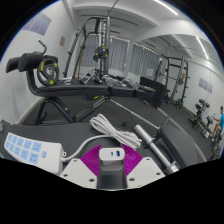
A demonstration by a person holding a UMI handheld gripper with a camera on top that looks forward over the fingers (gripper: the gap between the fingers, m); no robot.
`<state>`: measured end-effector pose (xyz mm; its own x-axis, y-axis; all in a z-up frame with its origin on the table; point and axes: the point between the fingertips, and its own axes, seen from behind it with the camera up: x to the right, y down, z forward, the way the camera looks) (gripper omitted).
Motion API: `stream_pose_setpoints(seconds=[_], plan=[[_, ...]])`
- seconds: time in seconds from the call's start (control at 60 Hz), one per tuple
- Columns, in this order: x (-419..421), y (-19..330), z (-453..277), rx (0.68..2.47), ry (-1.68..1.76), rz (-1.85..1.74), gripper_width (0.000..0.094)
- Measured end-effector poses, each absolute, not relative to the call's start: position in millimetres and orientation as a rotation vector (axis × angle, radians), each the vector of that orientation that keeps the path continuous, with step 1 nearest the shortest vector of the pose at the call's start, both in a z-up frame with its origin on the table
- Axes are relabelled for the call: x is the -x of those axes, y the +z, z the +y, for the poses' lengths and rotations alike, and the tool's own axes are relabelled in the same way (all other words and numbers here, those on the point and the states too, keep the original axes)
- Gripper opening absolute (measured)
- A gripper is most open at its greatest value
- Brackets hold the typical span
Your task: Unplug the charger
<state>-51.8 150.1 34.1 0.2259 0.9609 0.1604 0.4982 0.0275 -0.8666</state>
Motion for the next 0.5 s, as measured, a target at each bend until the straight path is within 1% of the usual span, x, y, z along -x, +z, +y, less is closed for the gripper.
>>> stream_pose_setpoints(seconds=[0.167,0.217,0.25,0.317,0.35,0.5], plan=[[61.1,-7.3,160.4,1.645,0.588,-1.458,0.0348],[60.6,-17.5,156.8,1.665,0.591,-1.485,0.0399],[59.7,-20.0,154.6,1.67,0.596,-1.502,0.0522],[60.4,-13.5,147.3,1.659,0.628,-1.514,0.0881],[59.7,-8.4,144.3,1.652,0.645,-1.518,0.0846],[32.5,33.5,137.2,1.609,0.664,-1.491,0.0856]])
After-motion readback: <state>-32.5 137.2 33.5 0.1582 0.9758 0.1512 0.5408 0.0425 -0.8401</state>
